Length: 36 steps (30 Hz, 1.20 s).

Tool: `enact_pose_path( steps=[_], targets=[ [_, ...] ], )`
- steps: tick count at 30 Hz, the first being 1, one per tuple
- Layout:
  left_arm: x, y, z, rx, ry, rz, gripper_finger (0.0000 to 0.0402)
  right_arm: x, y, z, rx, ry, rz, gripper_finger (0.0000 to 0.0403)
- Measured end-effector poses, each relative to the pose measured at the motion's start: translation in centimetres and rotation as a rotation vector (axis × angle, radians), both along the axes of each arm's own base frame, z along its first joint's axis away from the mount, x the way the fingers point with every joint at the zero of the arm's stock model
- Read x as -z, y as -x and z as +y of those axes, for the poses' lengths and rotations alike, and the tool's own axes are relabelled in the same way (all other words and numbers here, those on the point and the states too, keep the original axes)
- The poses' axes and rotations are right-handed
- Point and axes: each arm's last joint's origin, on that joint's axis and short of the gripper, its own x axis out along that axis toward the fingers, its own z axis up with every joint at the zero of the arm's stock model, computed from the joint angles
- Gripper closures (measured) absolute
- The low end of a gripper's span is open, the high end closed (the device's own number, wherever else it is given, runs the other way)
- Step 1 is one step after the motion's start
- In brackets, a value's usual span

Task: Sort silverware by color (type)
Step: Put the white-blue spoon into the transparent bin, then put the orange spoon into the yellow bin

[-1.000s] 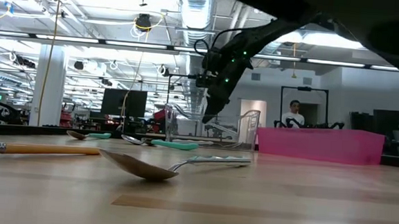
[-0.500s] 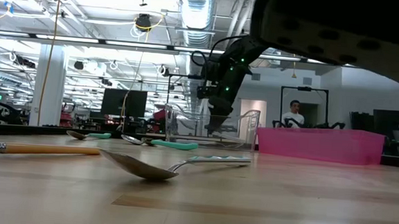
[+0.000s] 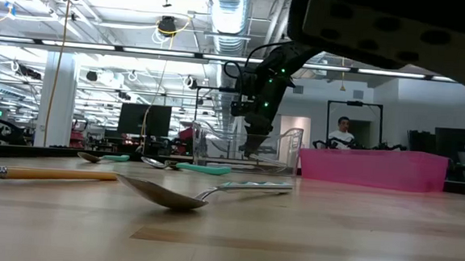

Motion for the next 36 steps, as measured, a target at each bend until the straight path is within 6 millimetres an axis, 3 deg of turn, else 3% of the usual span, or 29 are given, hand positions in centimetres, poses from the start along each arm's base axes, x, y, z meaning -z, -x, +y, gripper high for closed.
enact_pose_path(
  steps=[4, 11, 16, 24, 36],
  targets=[
    [0.1, 0.0, 0.0, -0.003, 0.002, 0.008, 0.0216, 0.0, -0.1, 0.1, -0.024, 0.002, -0.002, 0.0318],
    [0.2, 0.1, 0.1, -0.006, 0.002, 0.019, 0.0216, 0.0, 0.0, 0.1, -0.016, -0.003, 0.002, 0.0228],
    [0.3, 0.1, 0.1, -0.007, -0.006, 0.028, 0.0216, -2.0, 0.0, 0.5, 0.000, -0.027, 0.034, 0.0191],
    [0.4, 0.1, 0.1, -0.006, -0.016, 0.032, 0.0216, -10.0, 0.6, 3.2, -0.027, -0.044, 0.036, 0.0186],
    [0.4, 0.1, 0.1, -0.004, -0.019, 0.036, 0.0216, -24.0, 10.5, 9.0, 0.068, 0.000, -0.204, 0.0186]
  ],
)
